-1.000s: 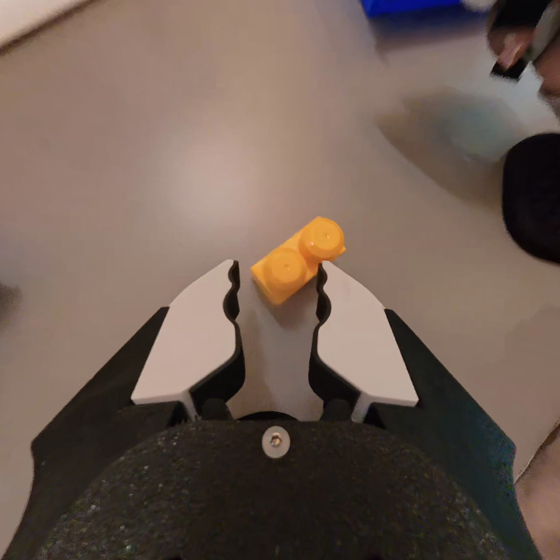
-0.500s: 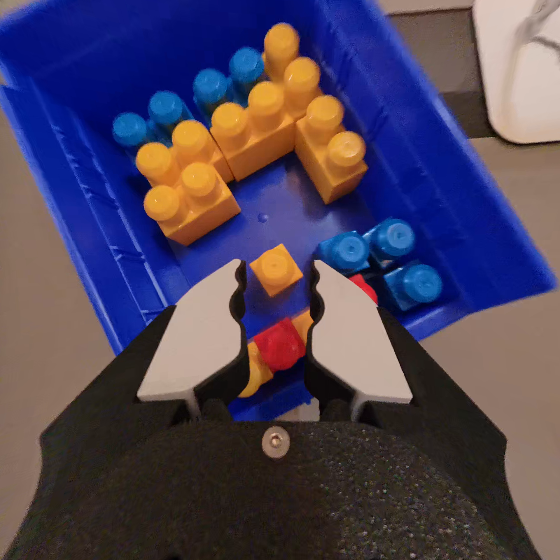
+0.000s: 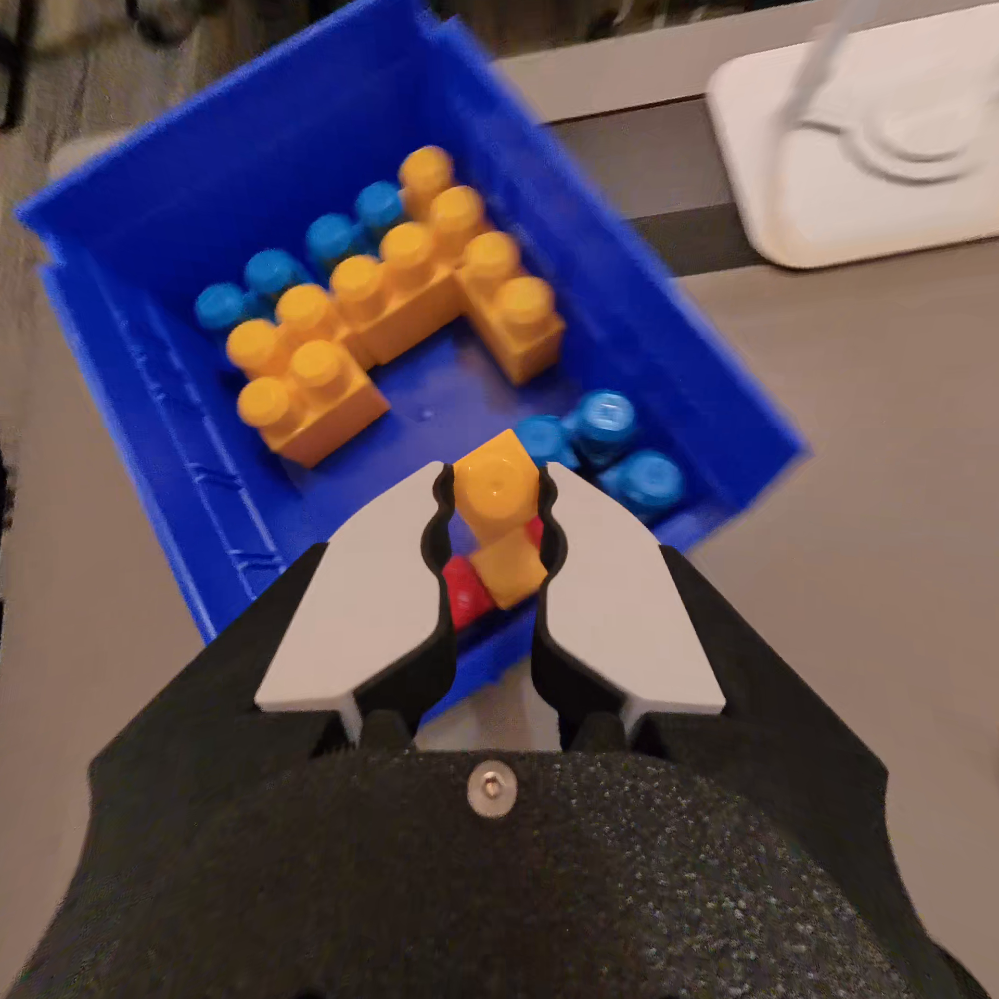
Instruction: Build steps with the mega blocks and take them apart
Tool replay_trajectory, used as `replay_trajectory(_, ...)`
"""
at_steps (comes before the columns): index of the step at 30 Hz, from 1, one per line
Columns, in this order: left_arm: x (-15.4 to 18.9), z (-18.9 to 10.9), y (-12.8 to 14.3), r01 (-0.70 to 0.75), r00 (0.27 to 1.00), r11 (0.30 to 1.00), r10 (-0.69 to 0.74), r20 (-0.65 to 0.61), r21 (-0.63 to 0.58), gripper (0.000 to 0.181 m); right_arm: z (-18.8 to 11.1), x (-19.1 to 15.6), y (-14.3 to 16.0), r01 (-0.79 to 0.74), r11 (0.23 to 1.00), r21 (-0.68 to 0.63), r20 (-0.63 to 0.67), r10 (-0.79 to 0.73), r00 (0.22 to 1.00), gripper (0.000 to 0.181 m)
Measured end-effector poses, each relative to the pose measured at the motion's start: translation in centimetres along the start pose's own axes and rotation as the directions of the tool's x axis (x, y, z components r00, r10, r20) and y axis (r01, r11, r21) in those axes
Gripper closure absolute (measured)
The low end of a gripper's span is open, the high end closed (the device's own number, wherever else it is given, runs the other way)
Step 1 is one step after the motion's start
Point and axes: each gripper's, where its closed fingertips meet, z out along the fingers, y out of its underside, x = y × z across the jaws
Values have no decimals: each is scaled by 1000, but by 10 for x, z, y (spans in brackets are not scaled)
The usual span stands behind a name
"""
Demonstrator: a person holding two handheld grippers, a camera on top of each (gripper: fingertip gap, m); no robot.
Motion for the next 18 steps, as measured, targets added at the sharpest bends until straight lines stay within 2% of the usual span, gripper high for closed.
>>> replay_trajectory(4, 81, -42, 2, -173, 972, 980, 186, -144, 98, 151, 1, -12, -2, 39, 999, 16, 51, -40, 998, 180)
replay_trajectory(9, 179, -56, 38, -254, 882, 960, 280, -380, 118, 151, 1, -43, -6, 135, 989, 67, 168, -144, 975, 178)
replay_trajectory(13, 222, -39, 68, -296, 834, 954, 283, -473, 48, 151, -2, -74, -4, 196, 977, 85, 303, -213, 929, 173)
replay_trajectory(18, 242, -19, 84, -314, 823, 950, 271, -500, -2, 151, -8, -119, 7, 269, 962, 50, 491, -258, 832, 166)
